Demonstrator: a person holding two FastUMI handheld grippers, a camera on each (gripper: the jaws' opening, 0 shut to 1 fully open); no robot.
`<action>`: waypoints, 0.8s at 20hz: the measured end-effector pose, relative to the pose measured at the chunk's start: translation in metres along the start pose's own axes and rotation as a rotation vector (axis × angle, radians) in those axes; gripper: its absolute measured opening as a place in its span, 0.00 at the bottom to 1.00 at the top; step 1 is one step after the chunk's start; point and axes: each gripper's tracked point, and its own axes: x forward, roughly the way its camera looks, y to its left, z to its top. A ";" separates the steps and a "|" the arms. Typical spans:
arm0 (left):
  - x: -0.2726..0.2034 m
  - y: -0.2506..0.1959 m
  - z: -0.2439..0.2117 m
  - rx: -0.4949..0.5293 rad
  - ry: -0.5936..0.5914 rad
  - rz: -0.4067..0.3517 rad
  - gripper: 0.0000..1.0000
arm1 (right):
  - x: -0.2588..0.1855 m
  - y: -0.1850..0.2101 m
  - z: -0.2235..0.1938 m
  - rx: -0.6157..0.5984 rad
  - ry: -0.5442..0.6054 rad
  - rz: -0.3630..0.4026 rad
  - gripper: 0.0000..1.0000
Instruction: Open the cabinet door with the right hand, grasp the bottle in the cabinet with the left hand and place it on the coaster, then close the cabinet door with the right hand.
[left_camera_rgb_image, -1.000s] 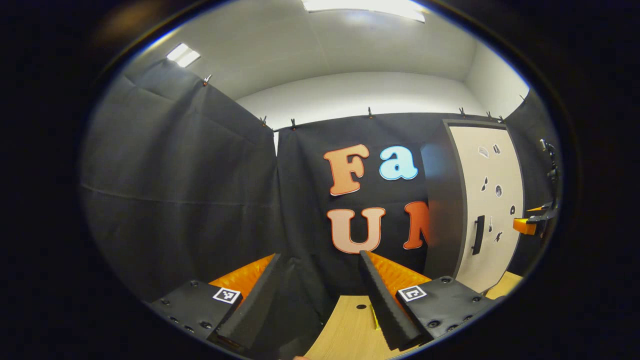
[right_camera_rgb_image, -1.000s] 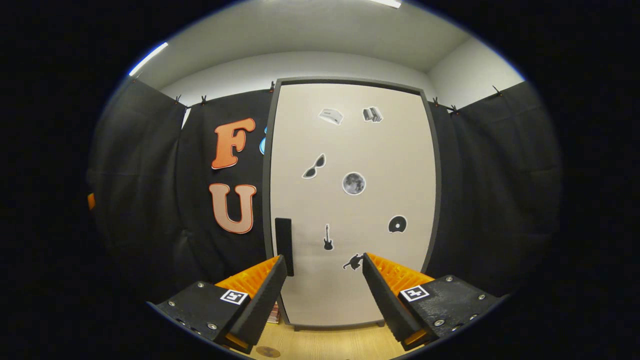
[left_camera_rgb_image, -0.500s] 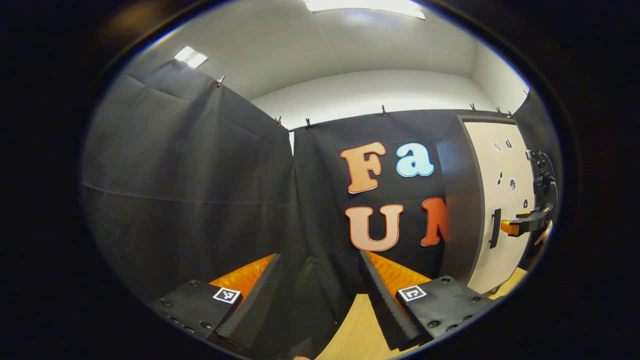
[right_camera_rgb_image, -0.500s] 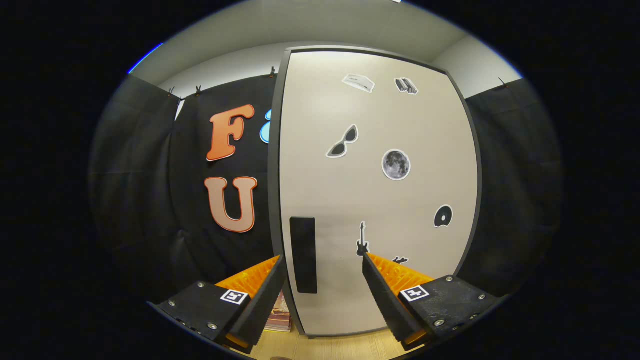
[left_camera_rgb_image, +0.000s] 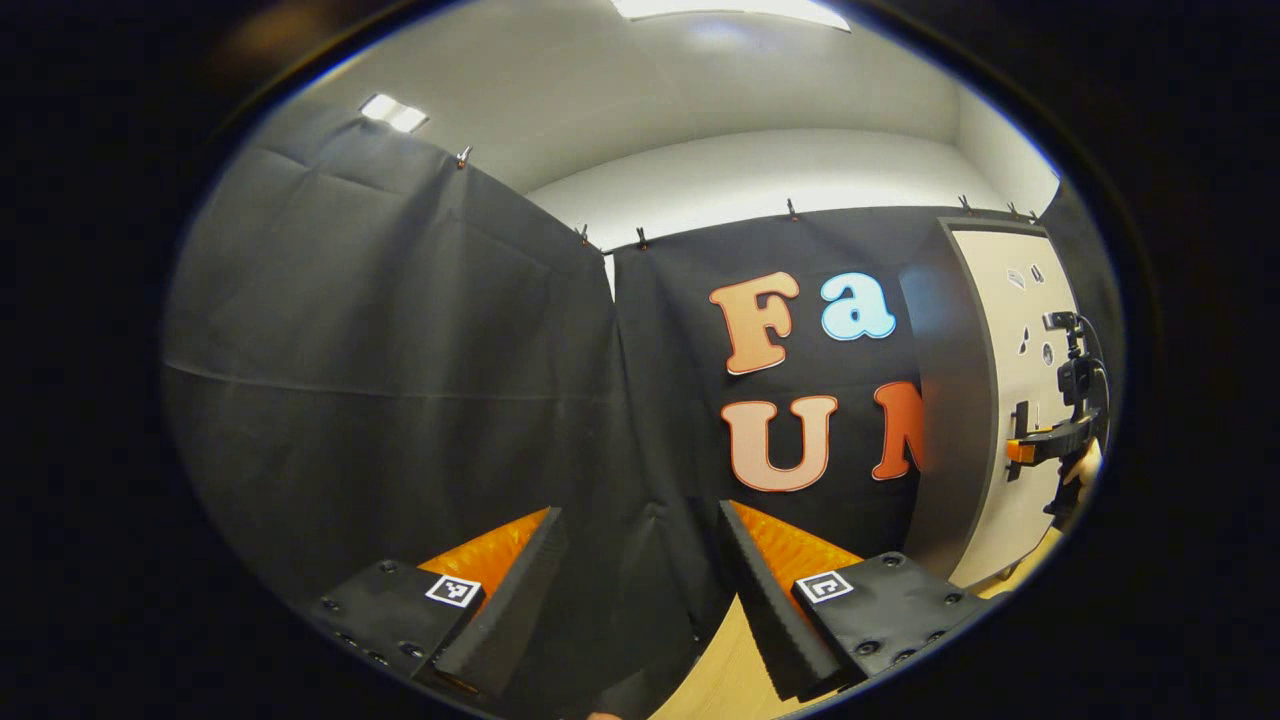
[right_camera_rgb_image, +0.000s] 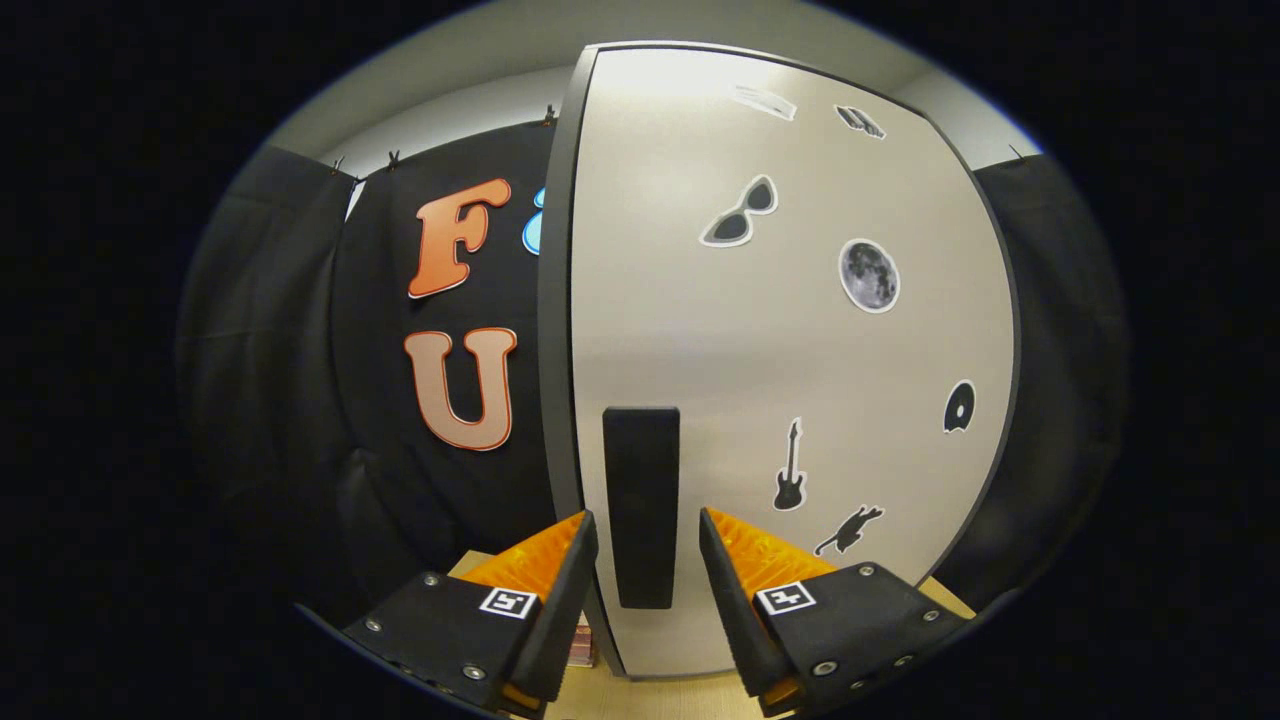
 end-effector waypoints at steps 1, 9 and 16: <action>0.000 0.000 0.001 0.006 -0.002 0.001 0.99 | 0.003 0.002 -0.002 -0.003 0.005 0.002 0.62; -0.002 0.001 0.000 0.014 -0.003 0.008 0.98 | 0.003 -0.003 -0.007 0.018 0.007 0.005 0.33; -0.006 0.001 0.002 0.022 -0.011 0.007 0.98 | -0.016 -0.006 -0.006 0.030 -0.008 0.051 0.27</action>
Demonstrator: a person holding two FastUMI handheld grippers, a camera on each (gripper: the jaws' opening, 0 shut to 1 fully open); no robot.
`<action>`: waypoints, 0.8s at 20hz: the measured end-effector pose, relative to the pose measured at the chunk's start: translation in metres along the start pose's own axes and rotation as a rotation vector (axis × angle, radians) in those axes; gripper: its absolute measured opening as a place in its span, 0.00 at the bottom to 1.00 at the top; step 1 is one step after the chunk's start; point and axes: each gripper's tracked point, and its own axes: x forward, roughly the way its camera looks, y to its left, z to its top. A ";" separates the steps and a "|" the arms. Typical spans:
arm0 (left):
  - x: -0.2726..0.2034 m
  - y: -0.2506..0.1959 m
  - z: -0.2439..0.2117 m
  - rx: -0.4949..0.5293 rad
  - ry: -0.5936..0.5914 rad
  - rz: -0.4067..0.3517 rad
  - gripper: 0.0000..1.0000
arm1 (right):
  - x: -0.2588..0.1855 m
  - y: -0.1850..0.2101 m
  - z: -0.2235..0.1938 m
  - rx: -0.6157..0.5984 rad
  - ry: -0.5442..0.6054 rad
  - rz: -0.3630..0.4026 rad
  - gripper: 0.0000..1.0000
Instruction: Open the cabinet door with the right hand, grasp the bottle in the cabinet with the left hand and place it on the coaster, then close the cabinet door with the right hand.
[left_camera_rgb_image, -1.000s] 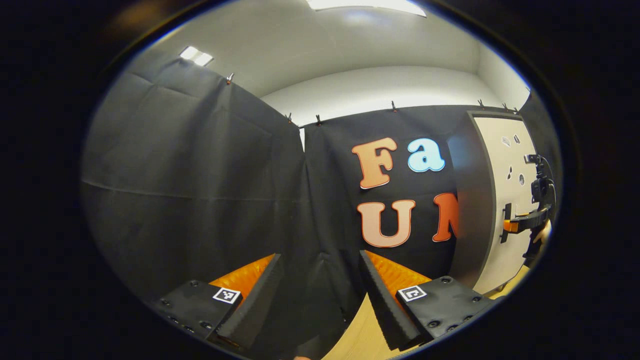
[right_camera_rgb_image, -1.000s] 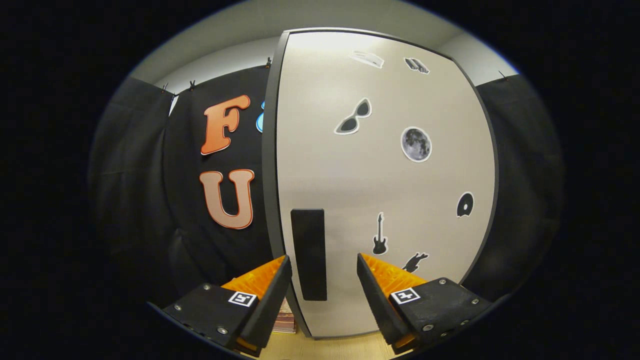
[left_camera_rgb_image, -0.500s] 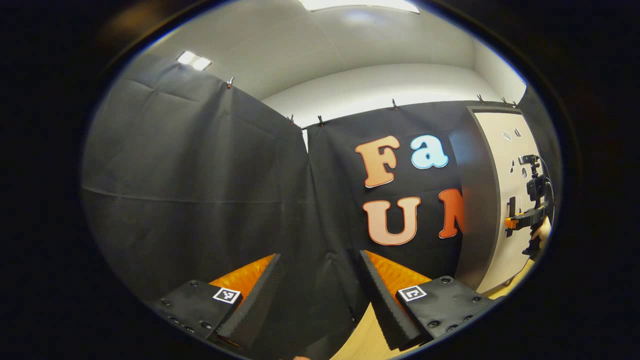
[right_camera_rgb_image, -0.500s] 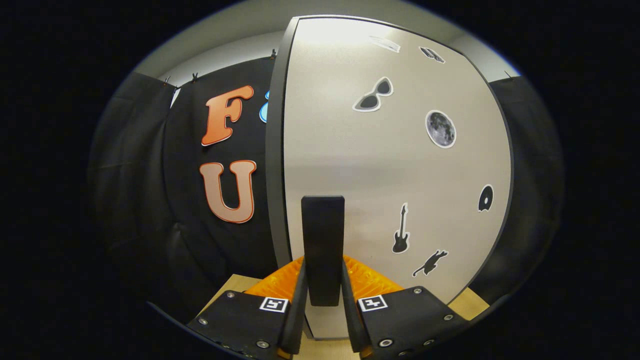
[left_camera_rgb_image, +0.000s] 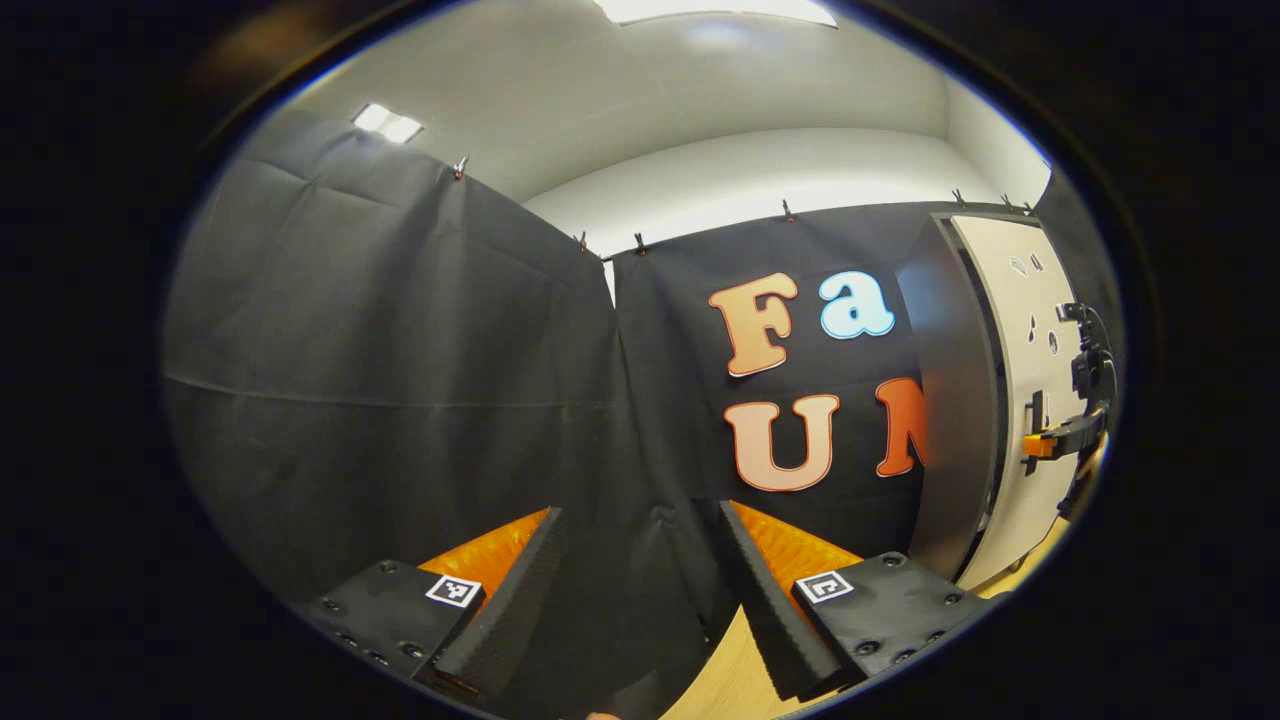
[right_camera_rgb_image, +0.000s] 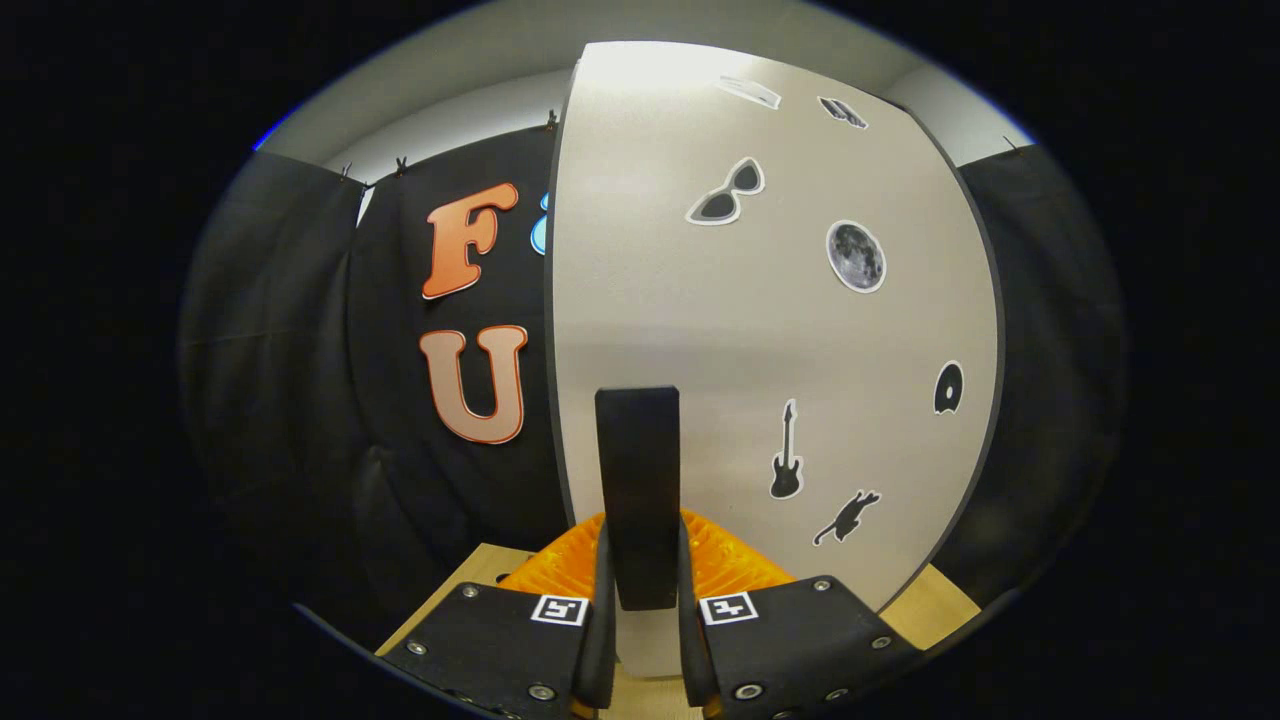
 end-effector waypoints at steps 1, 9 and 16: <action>0.000 -0.001 0.000 -0.001 0.002 -0.001 0.98 | -0.004 0.000 0.001 -0.004 -0.003 0.007 0.27; -0.009 -0.005 0.010 0.015 -0.006 0.010 0.98 | -0.023 -0.005 0.004 0.012 -0.038 0.033 0.27; -0.013 0.000 0.004 -0.017 -0.016 0.022 0.97 | -0.034 -0.013 0.004 0.010 -0.045 0.035 0.22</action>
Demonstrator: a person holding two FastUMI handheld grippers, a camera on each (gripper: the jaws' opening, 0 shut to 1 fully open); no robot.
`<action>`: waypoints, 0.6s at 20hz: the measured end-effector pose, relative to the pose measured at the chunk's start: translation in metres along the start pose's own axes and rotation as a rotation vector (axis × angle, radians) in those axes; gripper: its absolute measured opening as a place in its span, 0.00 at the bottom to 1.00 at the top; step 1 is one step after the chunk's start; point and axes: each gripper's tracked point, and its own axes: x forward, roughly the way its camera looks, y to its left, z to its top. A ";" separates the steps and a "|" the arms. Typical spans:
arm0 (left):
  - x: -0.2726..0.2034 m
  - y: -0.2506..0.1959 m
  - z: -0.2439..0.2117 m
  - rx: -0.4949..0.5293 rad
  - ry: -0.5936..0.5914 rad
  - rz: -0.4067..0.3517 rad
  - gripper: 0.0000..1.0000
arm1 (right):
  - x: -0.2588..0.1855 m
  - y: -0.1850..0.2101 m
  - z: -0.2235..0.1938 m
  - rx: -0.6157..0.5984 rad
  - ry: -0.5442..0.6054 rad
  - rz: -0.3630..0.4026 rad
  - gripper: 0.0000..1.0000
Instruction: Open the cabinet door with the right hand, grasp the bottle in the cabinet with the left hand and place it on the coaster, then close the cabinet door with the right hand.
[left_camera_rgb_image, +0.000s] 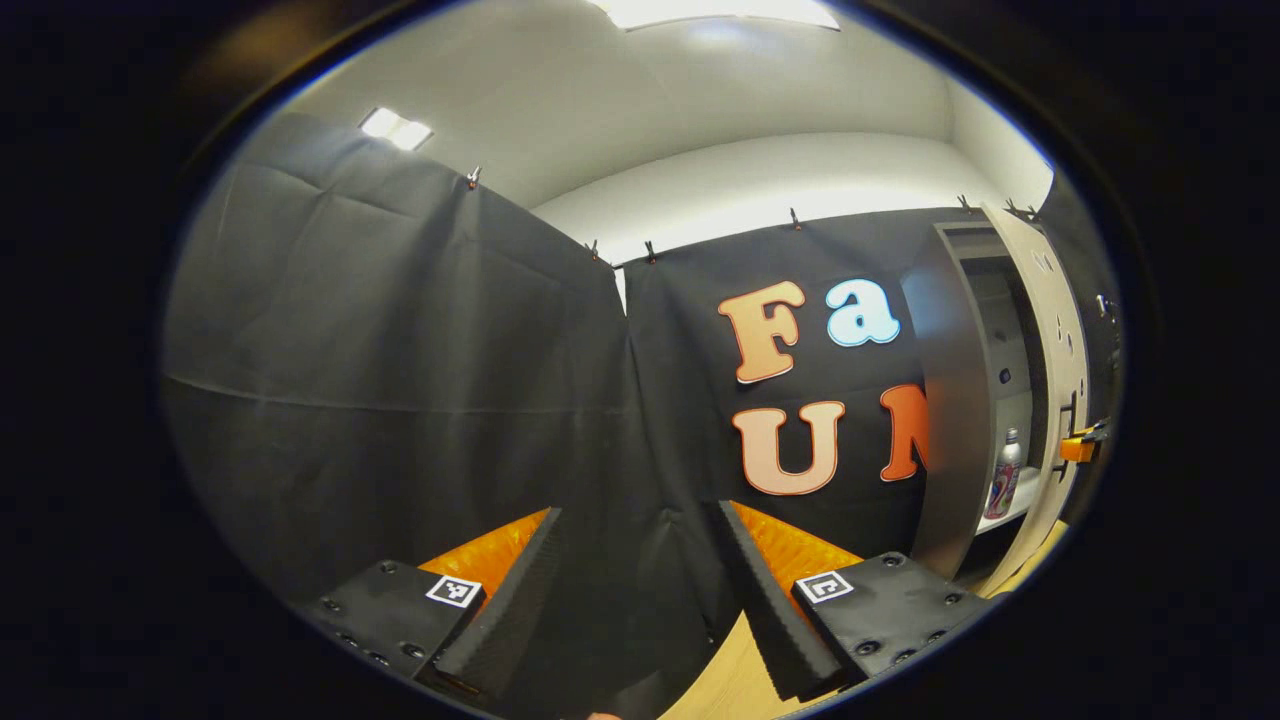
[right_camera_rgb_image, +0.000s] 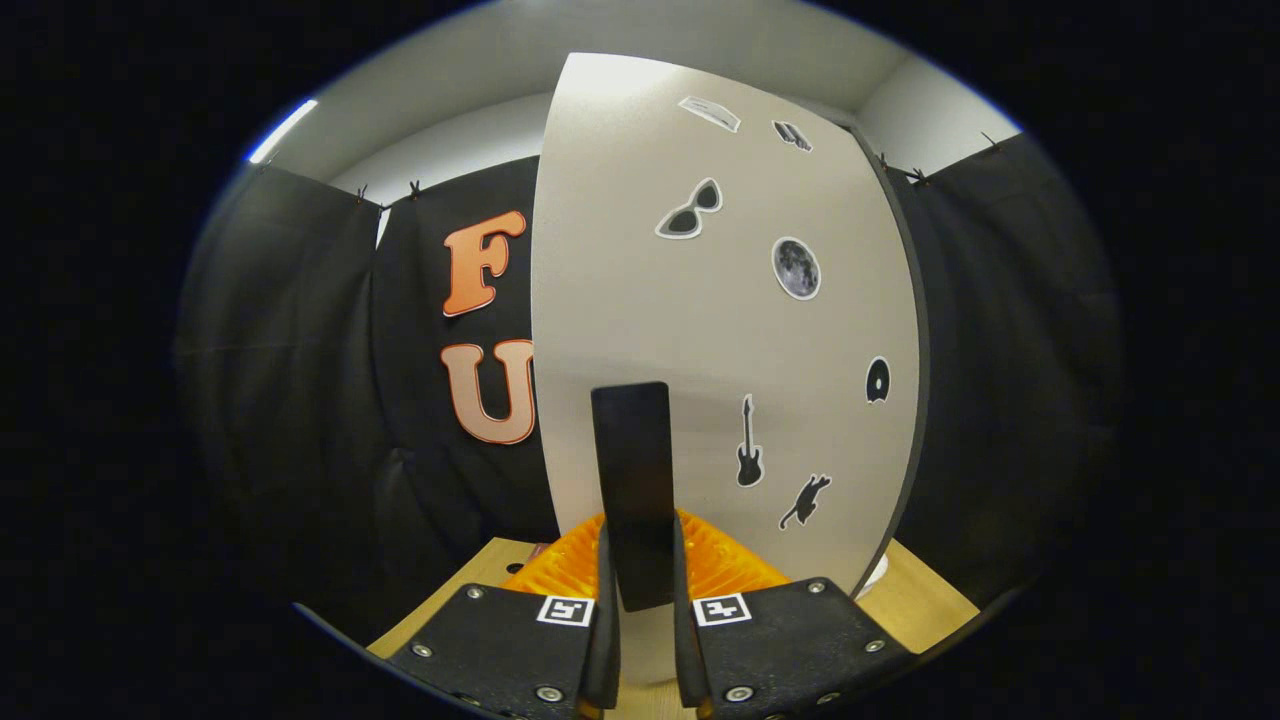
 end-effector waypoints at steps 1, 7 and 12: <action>-0.001 0.001 -0.001 -0.007 0.002 -0.005 0.97 | -0.004 -0.001 0.000 0.002 0.005 0.004 0.22; -0.015 -0.016 -0.006 -0.025 0.007 -0.054 0.98 | -0.015 -0.011 0.000 -0.015 0.008 -0.007 0.22; -0.008 -0.041 -0.007 -0.044 0.011 -0.106 0.98 | -0.024 -0.025 0.000 -0.043 0.005 -0.037 0.22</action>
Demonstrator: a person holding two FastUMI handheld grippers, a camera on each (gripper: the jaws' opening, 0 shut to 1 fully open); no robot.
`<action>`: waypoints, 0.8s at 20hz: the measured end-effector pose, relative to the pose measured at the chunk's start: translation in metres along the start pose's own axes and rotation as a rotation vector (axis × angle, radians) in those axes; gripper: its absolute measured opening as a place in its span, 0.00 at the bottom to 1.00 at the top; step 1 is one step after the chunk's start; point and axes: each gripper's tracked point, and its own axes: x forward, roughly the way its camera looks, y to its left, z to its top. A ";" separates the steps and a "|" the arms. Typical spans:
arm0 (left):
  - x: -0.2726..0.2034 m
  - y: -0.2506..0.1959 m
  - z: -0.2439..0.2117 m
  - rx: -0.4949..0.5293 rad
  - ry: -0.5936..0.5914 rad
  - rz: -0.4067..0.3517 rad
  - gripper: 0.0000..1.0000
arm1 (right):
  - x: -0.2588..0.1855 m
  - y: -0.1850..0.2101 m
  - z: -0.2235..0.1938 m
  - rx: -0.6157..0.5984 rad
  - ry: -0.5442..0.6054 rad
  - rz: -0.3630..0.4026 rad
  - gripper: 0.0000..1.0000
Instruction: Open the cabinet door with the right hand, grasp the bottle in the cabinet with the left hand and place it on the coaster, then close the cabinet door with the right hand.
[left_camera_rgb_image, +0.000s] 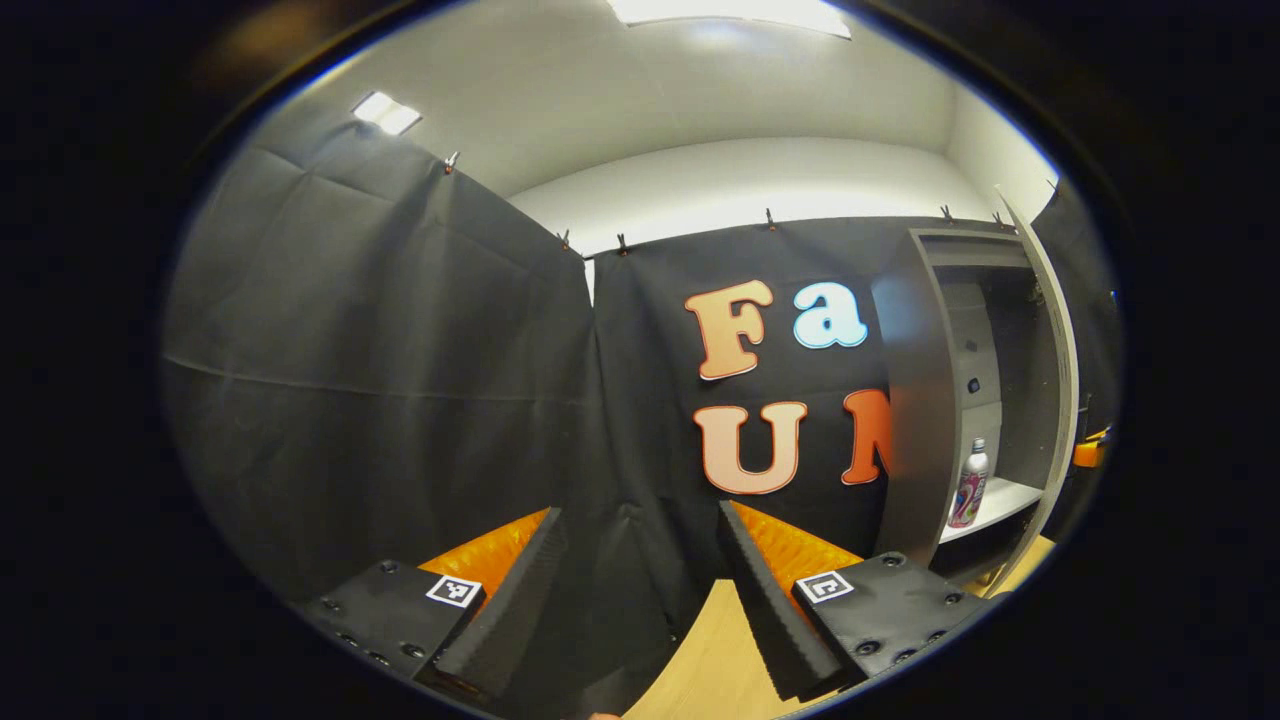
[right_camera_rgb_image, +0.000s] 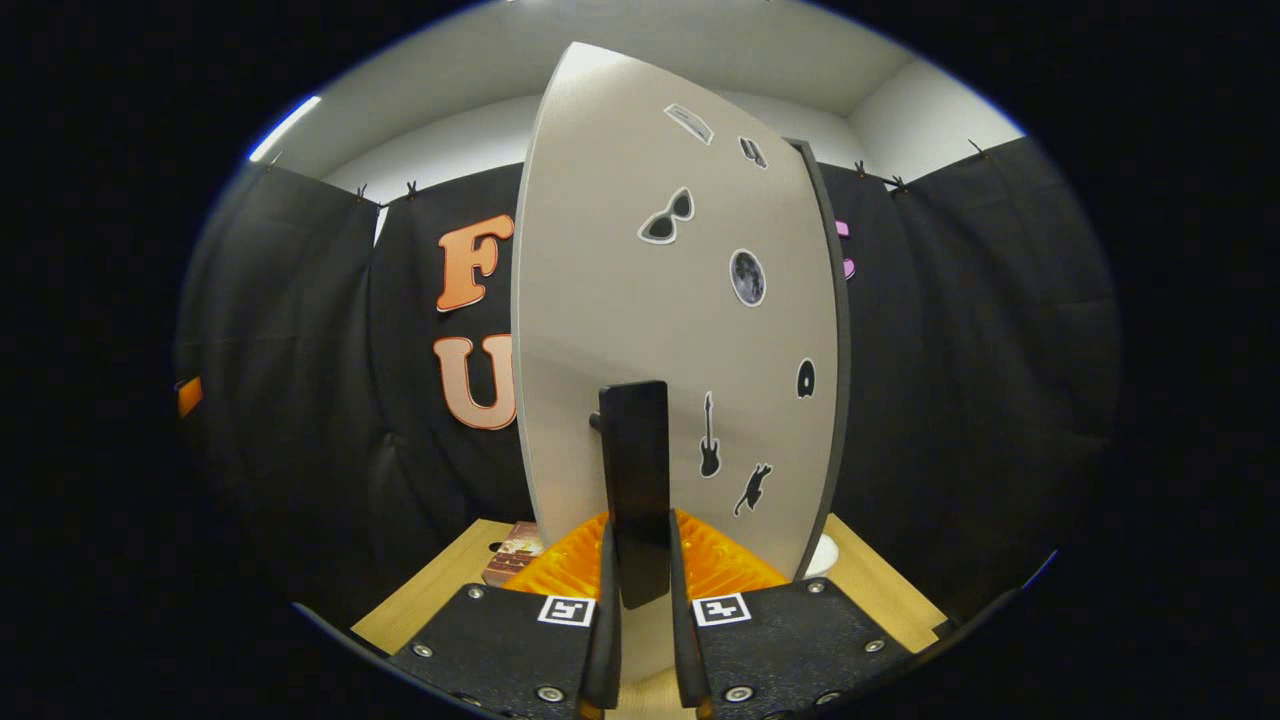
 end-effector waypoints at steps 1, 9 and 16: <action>0.003 -0.005 -0.001 -0.002 0.002 -0.011 0.98 | -0.002 -0.006 0.000 -0.016 -0.001 -0.014 0.22; 0.018 -0.059 -0.005 -0.015 0.015 -0.108 0.97 | -0.021 -0.036 -0.001 -0.022 0.002 -0.103 0.11; 0.025 -0.103 -0.004 -0.007 0.018 -0.177 0.97 | -0.029 -0.058 -0.002 -0.020 0.006 -0.182 0.01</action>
